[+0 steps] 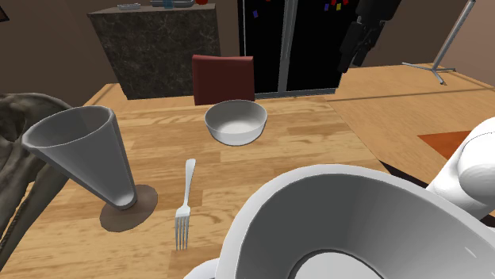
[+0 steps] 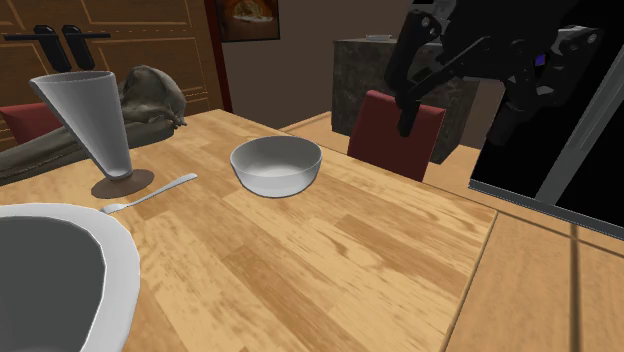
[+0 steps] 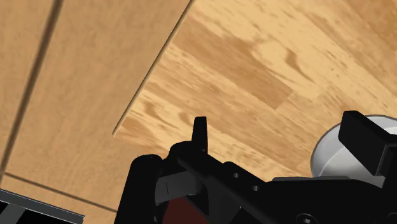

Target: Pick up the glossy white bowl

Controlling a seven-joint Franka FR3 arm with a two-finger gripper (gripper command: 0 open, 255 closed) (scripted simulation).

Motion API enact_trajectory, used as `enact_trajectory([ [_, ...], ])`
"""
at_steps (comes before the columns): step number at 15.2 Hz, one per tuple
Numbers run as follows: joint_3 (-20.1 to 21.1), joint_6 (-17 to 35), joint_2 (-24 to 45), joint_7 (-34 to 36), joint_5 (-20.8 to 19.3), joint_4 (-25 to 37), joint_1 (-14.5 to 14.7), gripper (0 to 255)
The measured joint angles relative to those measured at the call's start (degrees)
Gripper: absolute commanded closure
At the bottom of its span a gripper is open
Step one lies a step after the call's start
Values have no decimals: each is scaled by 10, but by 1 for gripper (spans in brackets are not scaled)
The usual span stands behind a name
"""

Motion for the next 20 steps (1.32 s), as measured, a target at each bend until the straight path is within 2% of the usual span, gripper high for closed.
enact_trajectory([
  [2,2,8,8,1,3,0,1,0],
  [10,26,125,137,9,51,18,25,0],
  [20,58,237,337,15,101,121,54,0],
])
